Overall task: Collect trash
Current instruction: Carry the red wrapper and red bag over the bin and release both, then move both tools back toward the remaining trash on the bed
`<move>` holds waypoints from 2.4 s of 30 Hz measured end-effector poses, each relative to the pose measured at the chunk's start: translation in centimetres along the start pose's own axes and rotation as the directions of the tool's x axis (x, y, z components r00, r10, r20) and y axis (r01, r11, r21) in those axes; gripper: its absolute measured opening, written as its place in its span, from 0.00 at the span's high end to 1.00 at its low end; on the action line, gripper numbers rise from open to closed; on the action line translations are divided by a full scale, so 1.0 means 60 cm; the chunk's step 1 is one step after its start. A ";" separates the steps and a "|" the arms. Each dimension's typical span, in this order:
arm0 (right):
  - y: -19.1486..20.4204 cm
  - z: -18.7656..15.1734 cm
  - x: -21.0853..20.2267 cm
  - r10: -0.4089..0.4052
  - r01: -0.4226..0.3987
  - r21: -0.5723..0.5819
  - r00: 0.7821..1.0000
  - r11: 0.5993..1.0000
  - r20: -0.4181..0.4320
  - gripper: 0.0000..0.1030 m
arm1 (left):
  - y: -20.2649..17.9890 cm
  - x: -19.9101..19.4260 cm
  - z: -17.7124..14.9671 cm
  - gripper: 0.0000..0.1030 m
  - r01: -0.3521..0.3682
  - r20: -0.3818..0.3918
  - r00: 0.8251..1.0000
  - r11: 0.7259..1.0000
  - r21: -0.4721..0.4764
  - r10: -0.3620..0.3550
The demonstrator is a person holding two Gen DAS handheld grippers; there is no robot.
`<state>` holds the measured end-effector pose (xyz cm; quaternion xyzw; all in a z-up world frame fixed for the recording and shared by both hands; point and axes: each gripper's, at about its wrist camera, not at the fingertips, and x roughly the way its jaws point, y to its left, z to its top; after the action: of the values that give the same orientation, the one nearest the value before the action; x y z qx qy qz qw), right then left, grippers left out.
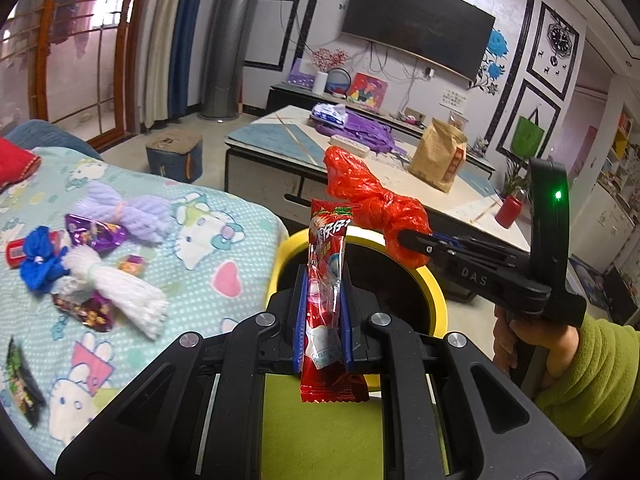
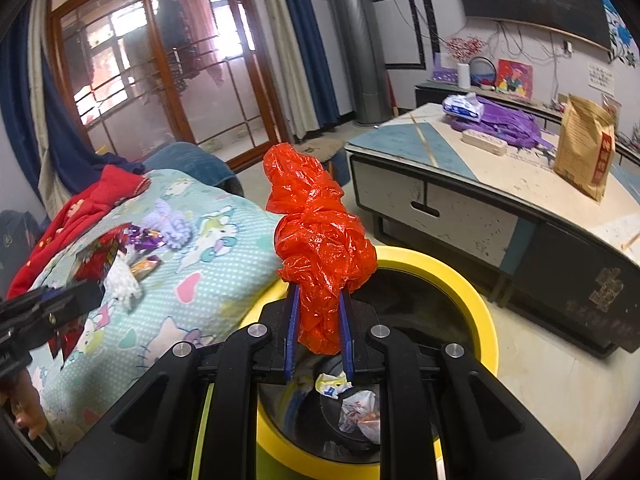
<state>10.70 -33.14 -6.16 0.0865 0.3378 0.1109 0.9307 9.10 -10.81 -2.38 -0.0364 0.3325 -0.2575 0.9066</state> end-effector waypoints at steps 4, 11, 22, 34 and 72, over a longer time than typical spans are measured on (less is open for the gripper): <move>-0.015 -0.004 0.016 -0.023 0.024 0.022 0.999 0.999 -0.037 0.84 | -0.008 0.025 -0.006 0.92 0.023 -0.030 0.999 1.000 0.003 -0.023; -0.043 -0.009 0.039 -0.048 0.056 0.074 0.993 0.996 -0.105 0.82 | -0.029 0.067 -0.021 0.91 0.049 -0.079 0.996 0.998 0.046 -0.045; -0.077 -0.012 0.051 -0.053 0.073 0.149 0.989 0.986 -0.136 0.82 | -0.033 0.130 -0.032 0.91 0.063 -0.152 0.987 0.996 0.057 -0.053; -0.096 -0.011 0.051 -0.057 0.083 0.199 0.989 0.976 -0.134 0.69 | -0.028 0.157 -0.042 0.84 0.070 -0.171 0.983 0.996 0.046 -0.061; -0.006 0.020 -0.020 -0.006 0.004 0.030 0.997 1.000 0.079 0.29 | 0.028 0.010 0.007 0.11 -0.138 0.119 0.982 0.988 -0.064 0.145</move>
<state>10.64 -33.91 -4.62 0.1038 0.3024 0.1002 0.9422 10.50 -9.70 -2.77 -0.0538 0.2845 -0.1801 0.9401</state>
